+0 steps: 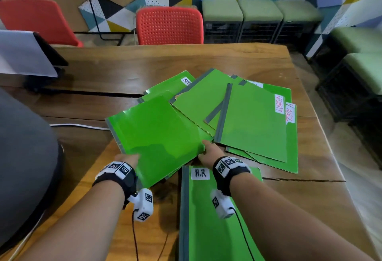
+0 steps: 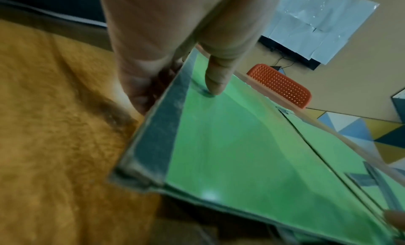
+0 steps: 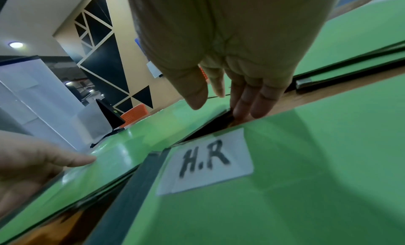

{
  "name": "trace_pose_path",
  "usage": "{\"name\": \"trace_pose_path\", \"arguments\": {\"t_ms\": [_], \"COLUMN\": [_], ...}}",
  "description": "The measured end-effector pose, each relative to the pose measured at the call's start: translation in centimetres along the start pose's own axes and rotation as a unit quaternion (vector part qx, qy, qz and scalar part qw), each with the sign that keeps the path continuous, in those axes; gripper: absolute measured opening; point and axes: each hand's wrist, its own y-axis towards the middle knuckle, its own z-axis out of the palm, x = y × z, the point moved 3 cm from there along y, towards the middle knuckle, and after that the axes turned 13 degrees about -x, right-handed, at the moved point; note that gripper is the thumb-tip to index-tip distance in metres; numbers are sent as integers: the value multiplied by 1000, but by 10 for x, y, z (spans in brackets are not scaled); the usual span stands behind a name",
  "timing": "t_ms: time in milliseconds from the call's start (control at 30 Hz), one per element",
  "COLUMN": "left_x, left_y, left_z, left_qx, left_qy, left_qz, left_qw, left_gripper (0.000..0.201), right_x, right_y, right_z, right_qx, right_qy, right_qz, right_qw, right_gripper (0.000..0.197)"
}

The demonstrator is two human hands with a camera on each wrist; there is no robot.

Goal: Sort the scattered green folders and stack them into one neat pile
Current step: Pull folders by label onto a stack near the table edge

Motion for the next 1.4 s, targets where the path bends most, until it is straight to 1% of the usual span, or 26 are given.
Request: {"name": "trace_pose_path", "arguments": {"t_ms": [100,167,233,267,300,333,400,433,467,533,600,667,733,800,867,933,967,1033,1100,1133,1167,1200,1233,1267,1333,1400], "left_x": [-6,-7,-4,-2,-1,0,1,0,-1,-5,-8,-10,-14,-19,-22,-23,-21,-18,-14,-9,-4,0,-1,-3,-7,-8], "left_y": [0,2,9,14,19,21,24,26,24,22,20,19,16,10,4,-1,-2,-8,-10,-5,0,7,2,-7,-18,-23], "left_z": [4,1,0,-2,-3,-5,-8,-8,-10,-13,-16,-19,-23,-25,-23,-18,-14,-10,-5,-1,3,7,1,-6,-16,-18], "left_qx": [2,12,26,29,34,39,47,45,39,30,26,27,27,34,49,62,69,76,93,96,98,101,109,116,140,176], "left_qy": [-48,-60,-57,-66,-79,-86,-104,-111,-117,-137,-149,-175,-188,-199,-209,-207,-205,-214,-237,-235,-227,-226,-237,-252,-278,-296], "left_qz": [-7,-10,-13,-8,-10,-10,-7,-5,-4,3,11,17,33,46,44,49,51,49,45,46,51,52,44,40,49,69], "left_qw": [999,998,998,997,996,995,993,993,992,990,988,984,981,978,976,975,975,973,966,966,968,967,964,960,949,936], "left_gripper": [70,73,79,84,89,94,98,96,92,81,73,71,72,71,64,53,53,79,109,114,110,101,86,68,32,27], "right_x": [-1,-5,-12,-16,-20,-26,-36,-39,-40,-37,-35,-33,-20,7,37,62,71,84,89,89,87,85,81,73,55,34], "right_y": [12,18,24,26,28,31,36,39,42,46,47,48,44,30,6,-26,-41,-67,-82,-84,-85,-81,-73,-60,-34,-11], "right_z": [5,-1,-15,-24,-30,-33,-33,-31,-29,-25,-25,-28,-30,-30,-26,-15,-7,6,17,22,23,21,15,8,-15,-34], "right_qx": [14,-18,-128,-184,-216,-216,-156,-129,-114,-106,-115,-118,-124,-127,-107,-72,-56,-17,15,17,9,-9,-26,-36,-60,-82], "right_qy": [-9,-26,-105,-144,-178,-204,-223,-223,-221,-235,-284,-321,-318,-283,-257,-251,-252,-252,-248,-243,-224,-195,-159,-127,-86,-10], "right_qz": [-3,-23,-48,-57,-55,-34,42,76,96,89,42,10,-23,-86,-172,-269,-309,-356,-388,-408,-430,-436,-414,-357,-197,-46], "right_qw": [1000,999,985,971,958,954,961,963,964,962,951,939,940,947,945,927,915,900,888,880,875,878,896,925,975,995], "right_gripper": [51,45,40,41,46,58,89,97,98,92,91,80,61,51,53,64,69,74,69,63,54,47,45,48,59,73]}}
